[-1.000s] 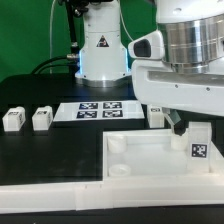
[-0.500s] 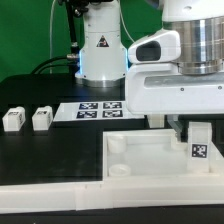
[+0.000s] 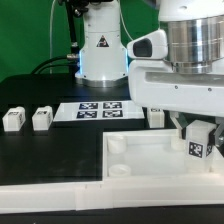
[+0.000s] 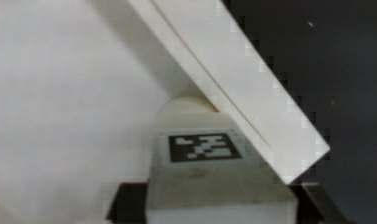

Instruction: Assemble one leg

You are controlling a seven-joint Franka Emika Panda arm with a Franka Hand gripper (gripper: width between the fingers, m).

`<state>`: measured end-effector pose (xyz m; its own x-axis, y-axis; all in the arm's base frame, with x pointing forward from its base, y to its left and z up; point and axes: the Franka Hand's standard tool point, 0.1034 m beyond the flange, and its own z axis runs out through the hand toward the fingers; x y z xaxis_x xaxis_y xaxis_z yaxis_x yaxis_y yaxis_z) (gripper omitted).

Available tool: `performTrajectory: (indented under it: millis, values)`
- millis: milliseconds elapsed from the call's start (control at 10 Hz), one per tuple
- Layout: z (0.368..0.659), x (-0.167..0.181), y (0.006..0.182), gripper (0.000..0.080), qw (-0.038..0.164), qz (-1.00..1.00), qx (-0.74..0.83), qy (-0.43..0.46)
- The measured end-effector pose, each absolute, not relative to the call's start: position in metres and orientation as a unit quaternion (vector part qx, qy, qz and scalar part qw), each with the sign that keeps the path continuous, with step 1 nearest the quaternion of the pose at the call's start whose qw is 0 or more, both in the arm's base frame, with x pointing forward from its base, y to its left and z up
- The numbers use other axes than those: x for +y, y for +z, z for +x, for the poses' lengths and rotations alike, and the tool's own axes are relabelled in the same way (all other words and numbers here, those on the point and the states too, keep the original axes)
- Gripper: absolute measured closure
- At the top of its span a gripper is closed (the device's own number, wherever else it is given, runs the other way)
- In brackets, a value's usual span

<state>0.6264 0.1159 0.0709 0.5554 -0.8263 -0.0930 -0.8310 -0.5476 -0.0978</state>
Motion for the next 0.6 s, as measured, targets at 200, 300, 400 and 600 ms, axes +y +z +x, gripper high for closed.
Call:
performTrajectory:
  millis: [200,300,400,600]
  values:
    - [0.6272,0.1131,0.0707,0.0503,0.085,-0.802,0.59,0.042]
    - [0.627,0.1153,0.0706,0.0503,0.086,-0.757,0.646,0.051]
    - [0.6266,0.1174,0.0705,0.0503,0.085,-0.735,0.671,0.055]
    - [0.6257,0.1204,0.0695,0.0503,0.079,-0.655,0.748,0.065]
